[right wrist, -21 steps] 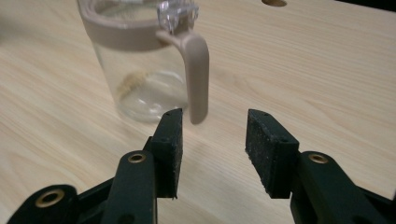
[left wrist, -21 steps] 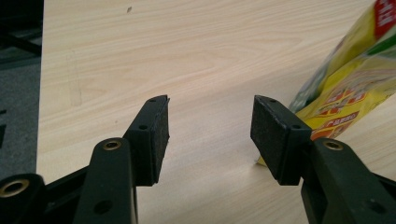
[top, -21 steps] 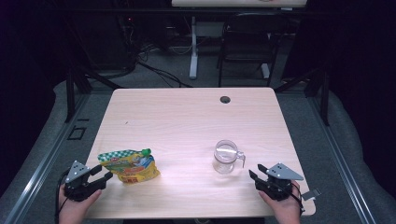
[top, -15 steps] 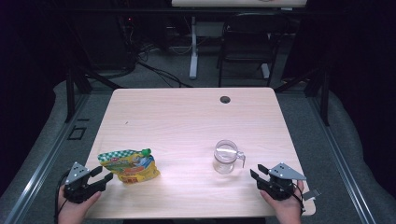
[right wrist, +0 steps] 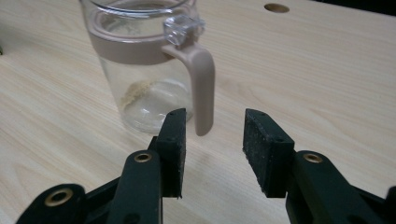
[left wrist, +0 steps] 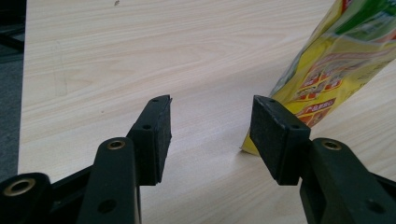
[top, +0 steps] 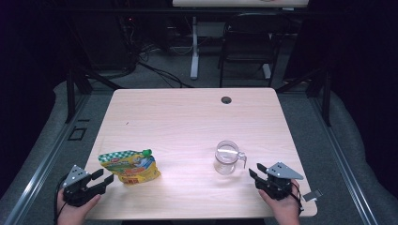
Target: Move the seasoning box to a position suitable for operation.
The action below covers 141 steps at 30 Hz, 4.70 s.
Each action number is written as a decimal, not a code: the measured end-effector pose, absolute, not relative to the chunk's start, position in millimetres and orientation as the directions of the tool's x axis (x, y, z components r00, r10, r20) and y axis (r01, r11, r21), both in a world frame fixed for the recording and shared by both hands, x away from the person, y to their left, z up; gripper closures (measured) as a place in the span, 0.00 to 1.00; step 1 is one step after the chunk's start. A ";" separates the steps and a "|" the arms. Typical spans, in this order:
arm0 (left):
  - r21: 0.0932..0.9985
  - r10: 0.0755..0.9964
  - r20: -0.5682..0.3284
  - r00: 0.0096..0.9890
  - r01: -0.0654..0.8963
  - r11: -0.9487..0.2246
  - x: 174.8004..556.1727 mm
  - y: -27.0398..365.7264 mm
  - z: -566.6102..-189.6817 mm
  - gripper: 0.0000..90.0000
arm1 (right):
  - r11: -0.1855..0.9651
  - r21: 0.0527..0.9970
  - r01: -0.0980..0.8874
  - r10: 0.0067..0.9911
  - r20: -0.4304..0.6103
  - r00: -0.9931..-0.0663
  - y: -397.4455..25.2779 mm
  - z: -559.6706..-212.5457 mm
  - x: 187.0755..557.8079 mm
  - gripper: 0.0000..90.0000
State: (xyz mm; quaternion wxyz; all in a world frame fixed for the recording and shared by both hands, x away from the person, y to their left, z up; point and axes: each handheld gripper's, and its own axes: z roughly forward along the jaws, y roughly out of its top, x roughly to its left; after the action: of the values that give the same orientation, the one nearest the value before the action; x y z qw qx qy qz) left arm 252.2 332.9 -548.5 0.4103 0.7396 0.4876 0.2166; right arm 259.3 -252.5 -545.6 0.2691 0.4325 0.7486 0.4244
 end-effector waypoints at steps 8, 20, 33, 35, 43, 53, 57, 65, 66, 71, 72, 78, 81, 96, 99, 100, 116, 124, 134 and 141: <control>0.820 0.899 -0.073 0.432 0.539 -0.192 246.7 332.2 -546.9 0.55 | 0.348 0.835 0.426 0.863 -0.107 -0.494 -224.9 -541.5 277.2 0.64; 0.824 0.888 -0.066 0.456 0.527 -0.209 237.1 328.4 -543.7 0.59 | 0.299 0.836 0.460 0.892 -0.073 -0.446 -216.7 -551.1 297.8 0.81; 0.813 0.876 -0.056 0.480 0.531 -0.239 237.8 319.8 -544.3 0.60 | 0.306 0.838 0.451 0.885 -0.076 -0.459 -218.6 -550.9 294.8 0.84; 0.817 0.874 -0.056 0.483 0.525 -0.238 237.2 318.8 -543.5 0.60 | 0.315 0.834 0.453 0.880 -0.078 -0.469 -218.5 -549.8 292.8 0.84; 0.826 0.873 -0.064 0.484 0.516 -0.226 235.4 317.6 -540.9 0.60 | 0.349 0.831 0.433 0.849 -0.085 -0.521 -206.6 -548.4 286.0 0.84; 0.822 0.867 -0.069 0.494 0.520 -0.231 229.4 313.9 -538.6 0.62 | 0.388 0.827 0.406 0.798 -0.082 -0.596 -188.1 -547.2 276.5 0.84; 0.818 0.866 -0.085 0.492 0.531 -0.221 225.4 310.4 -536.5 0.63 | 0.394 0.830 0.395 0.791 -0.088 -0.605 -183.7 -546.6 274.1 0.84; 0.818 0.841 -0.081 0.535 0.518 -0.251 217.2 295.8 -533.8 0.68 | 0.397 0.828 0.397 0.781 -0.077 -0.619 -179.7 -547.6 274.7 0.84; 0.817 0.836 -0.077 0.543 0.515 -0.260 215.9 293.6 -533.5 0.69 | 0.400 0.827 0.395 0.775 -0.075 -0.628 -178.3 -547.8 274.7 0.84; 0.822 0.814 -0.060 0.577 0.491 -0.288 214.0 283.9 -532.2 0.70 | 0.399 0.828 0.394 0.769 -0.068 -0.635 -175.7 -548.3 274.8 0.84; 0.823 0.805 -0.059 0.590 0.485 -0.295 214.4 280.8 -532.0 0.70 | 0.400 0.829 0.392 0.765 -0.066 -0.640 -174.4 -548.6 274.9 0.84; 0.816 0.778 -0.047 0.626 0.473 -0.331 216.9 272.4 -533.6 0.71 | 0.406 0.831 0.380 0.752 -0.067 -0.656 -169.0 -549.8 275.7 0.84; 0.813 0.771 -0.048 0.635 0.473 -0.339 219.3 267.2 -535.0 0.71 | 0.403 0.831 0.383 0.748 -0.058 -0.661 -170.0 -550.6 277.4 0.83; 0.818 0.722 -0.044 0.691 0.439 -0.371 228.7 242.6 -531.4 0.74 | 0.393 0.842 0.370 0.750 -0.060 -0.659 -178.1 -538.7 265.5 0.84; 0.816 0.699 -0.024 0.715 0.418 -0.400 233.5 230.8 -529.2 0.74 | 0.394 0.836 0.382 0.755 -0.058 -0.653 -180.2 -535.9 270.8 0.85; 0.816 0.699 -0.024 0.715 0.418 -0.400 233.5 230.8 -529.2 0.74 | 0.394 0.836 0.382 0.755 -0.058 -0.653 -180.2 -535.9 270.8 0.85; 0.825 0.650 -0.052 0.758 0.399 -0.400 251.6 180.1 -521.9 0.79 | 0.332 0.830 0.449 0.792 0.013 -0.610 -182.7 -510.5 268.4 0.80; 0.819 0.638 -0.052 0.768 0.398 -0.413 265.0 160.0 -525.0 0.84 | 0.279 0.827 0.488 0.824 0.055 -0.565 -177.1 -500.9 273.8 0.84; 0.818 0.620 -0.054 0.783 0.391 -0.423 279.7 137.6 -530.7 0.94 | 0.214 0.839 0.500 0.827 0.117 -0.550 -166.9 -498.8 277.3 0.88; 0.813 0.605 -0.063 0.794 0.393 -0.430 284.5 127.0 -534.1 1.00 | 0.186 0.849 0.495 0.816 0.147 -0.559 -167.3 -502.7 276.5 0.90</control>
State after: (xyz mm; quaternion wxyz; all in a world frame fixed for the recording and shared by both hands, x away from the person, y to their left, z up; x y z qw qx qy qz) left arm 284.5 127.0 -534.1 0.4427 0.8371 0.2981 0.1197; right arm 276.5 -167.3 -502.7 0.1725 0.4366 0.7505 0.4651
